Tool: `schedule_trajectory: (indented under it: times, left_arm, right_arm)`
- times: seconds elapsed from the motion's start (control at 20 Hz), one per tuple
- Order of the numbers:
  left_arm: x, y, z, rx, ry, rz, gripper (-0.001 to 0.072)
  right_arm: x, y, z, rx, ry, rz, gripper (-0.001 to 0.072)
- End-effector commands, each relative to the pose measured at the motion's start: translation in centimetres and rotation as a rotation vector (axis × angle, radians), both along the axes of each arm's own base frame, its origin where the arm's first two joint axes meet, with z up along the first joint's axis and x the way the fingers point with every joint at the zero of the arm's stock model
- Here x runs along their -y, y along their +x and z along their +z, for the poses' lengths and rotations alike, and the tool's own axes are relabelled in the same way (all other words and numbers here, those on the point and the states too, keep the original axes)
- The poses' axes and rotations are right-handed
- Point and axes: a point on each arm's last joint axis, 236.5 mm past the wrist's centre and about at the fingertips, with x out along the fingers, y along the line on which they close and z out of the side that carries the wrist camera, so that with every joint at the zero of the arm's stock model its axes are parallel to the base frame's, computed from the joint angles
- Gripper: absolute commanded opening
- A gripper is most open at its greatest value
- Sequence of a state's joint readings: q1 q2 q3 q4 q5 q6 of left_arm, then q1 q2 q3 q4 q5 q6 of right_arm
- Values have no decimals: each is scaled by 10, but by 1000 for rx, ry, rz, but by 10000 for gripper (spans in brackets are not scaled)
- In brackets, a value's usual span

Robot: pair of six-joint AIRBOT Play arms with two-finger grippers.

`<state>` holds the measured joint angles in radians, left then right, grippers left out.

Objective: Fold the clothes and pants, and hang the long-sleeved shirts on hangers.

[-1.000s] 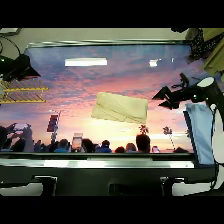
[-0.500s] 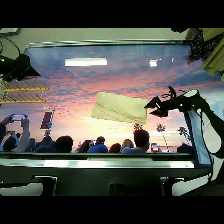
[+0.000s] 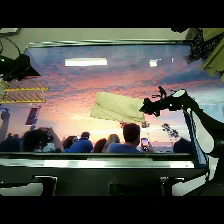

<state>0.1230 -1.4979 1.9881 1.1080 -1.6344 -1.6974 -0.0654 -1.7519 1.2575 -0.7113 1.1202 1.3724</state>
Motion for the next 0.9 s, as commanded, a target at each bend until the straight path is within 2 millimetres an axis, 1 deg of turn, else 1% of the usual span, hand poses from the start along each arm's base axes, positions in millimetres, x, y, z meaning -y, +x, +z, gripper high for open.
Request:
schedule_trajectory:
  times: [0.0,0.1,0.25,0.4,0.5,0.65,0.85]
  left_arm:
    - [0,0,0,0,0,-1,14]
    - [0,0,0,0,0,-1,14]
    - [0,0,0,0,0,-1,15]
    - [0,-2,-1,-3,4,-10,14]
    - [0,-4,-1,-10,8,-19,14]
    - [0,-6,-2,-18,9,-23,14]
    - [0,-6,-2,-18,9,-22,14]
  right_arm:
    - [-2,25,44,102,6,-29,27]
    - [6,43,78,149,-28,-54,27]
    - [23,66,118,214,-107,-82,27]
    - [42,84,145,249,-184,-153,28]
    - [61,93,160,244,-182,-246,28]
    - [108,106,183,261,-167,-382,27]
    - [176,115,212,305,-160,-545,27]
